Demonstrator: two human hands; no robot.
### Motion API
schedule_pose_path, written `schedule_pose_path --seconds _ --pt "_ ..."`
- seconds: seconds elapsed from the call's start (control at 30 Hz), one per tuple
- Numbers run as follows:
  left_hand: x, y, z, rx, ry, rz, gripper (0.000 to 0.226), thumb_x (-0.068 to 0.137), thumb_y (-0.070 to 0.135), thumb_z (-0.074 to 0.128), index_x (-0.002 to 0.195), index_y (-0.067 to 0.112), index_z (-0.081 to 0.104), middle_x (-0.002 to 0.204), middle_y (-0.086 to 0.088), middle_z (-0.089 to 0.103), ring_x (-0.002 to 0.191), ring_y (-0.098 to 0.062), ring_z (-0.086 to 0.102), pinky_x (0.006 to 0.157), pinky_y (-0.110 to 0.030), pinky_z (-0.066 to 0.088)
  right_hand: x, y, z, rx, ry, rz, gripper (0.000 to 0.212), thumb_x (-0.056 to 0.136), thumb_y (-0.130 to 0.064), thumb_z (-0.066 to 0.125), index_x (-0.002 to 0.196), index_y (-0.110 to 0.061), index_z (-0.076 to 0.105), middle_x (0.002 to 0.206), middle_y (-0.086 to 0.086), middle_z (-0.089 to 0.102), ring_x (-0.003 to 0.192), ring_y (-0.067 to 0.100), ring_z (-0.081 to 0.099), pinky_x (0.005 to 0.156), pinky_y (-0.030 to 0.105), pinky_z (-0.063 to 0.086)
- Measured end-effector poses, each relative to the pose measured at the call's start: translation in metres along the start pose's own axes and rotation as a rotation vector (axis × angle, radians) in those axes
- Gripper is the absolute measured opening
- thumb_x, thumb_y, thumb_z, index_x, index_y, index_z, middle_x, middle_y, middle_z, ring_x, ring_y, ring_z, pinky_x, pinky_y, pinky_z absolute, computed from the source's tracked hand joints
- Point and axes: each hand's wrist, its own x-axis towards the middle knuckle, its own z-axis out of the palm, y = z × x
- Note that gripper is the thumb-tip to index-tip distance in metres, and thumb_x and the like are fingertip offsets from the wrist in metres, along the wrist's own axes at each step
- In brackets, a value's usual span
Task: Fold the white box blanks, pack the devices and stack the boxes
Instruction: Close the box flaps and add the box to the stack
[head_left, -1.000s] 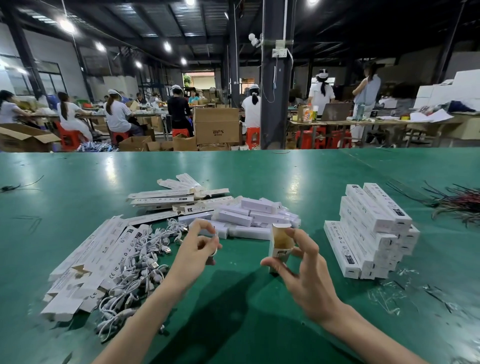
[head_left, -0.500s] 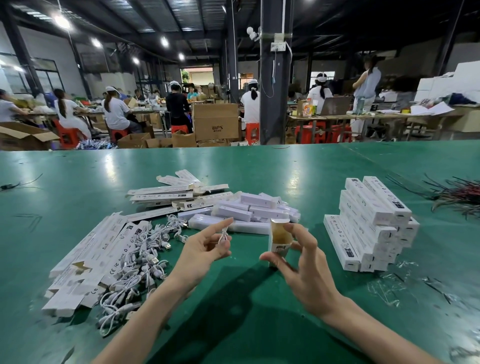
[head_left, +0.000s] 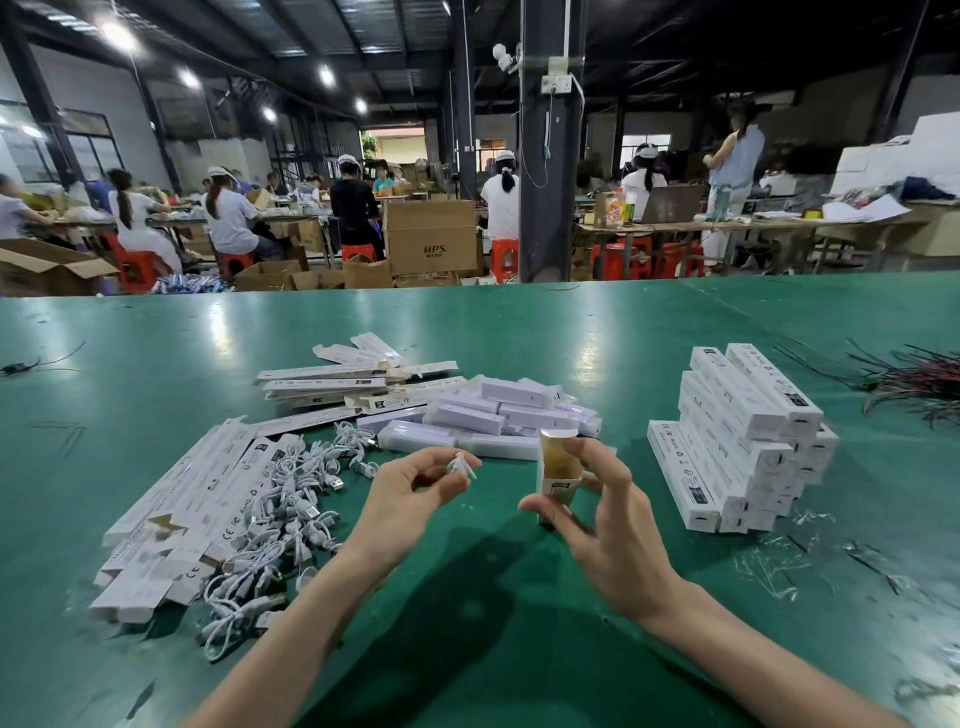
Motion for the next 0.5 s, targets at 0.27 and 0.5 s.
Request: schedule_pose_path --seconds 0.27,0.5 --pt "-0.026 0.040 0.024 0.171 -0.002 0.436 0.024 0.086 0.019 0.064 0.107 0.009 0.071 0.093 0.001 0.069 0.089 -0.015 0.067 0.084 -0.025 0.053 0.004 0.002 0.000 -0.075 0.041 -0.016 0.072 0.077 -0.023 0.075 0.131 -0.027 0.028 0.109 0.002 0.061 0.087 0.014 0.058 0.081 0.016 0.042" --pt "-0.039 0.049 0.035 0.515 0.101 0.933 0.036 0.091 0.004 0.057 0.126 0.002 0.057 0.109 -0.002 0.052 0.104 0.003 0.053 0.091 -0.010 0.044 0.007 -0.001 0.003 -0.126 -0.037 -0.066 0.047 0.085 -0.023 0.070 0.125 -0.013 0.047 0.109 -0.002 0.057 0.092 0.018 0.056 0.083 0.029 0.048"
